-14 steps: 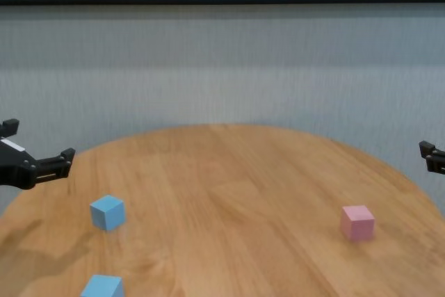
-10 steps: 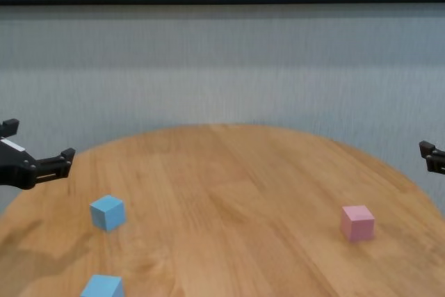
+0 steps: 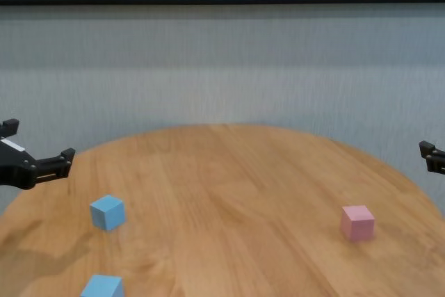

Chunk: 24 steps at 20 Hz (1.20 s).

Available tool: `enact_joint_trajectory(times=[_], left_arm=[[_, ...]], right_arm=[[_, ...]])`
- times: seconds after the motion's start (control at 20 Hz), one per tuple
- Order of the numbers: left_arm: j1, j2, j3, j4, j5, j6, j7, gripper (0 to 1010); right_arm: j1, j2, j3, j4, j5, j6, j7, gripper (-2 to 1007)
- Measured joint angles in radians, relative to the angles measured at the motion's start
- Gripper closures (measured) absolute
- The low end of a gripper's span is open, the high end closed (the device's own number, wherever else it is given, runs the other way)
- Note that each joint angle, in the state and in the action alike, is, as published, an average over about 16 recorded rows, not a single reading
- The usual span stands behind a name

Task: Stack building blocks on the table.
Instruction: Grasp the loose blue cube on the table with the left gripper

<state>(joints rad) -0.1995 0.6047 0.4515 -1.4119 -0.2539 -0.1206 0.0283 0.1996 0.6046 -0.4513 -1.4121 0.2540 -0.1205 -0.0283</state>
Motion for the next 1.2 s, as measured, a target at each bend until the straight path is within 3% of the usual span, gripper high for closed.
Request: enact_joint_trajectory(times=[1.2], left_arm=[[0.0, 0.0, 0.0, 0.0, 0.0, 0.0, 0.0, 7]], right_arm=[[0.0, 0.0, 0.0, 0.0, 0.0, 0.0, 0.0, 0]])
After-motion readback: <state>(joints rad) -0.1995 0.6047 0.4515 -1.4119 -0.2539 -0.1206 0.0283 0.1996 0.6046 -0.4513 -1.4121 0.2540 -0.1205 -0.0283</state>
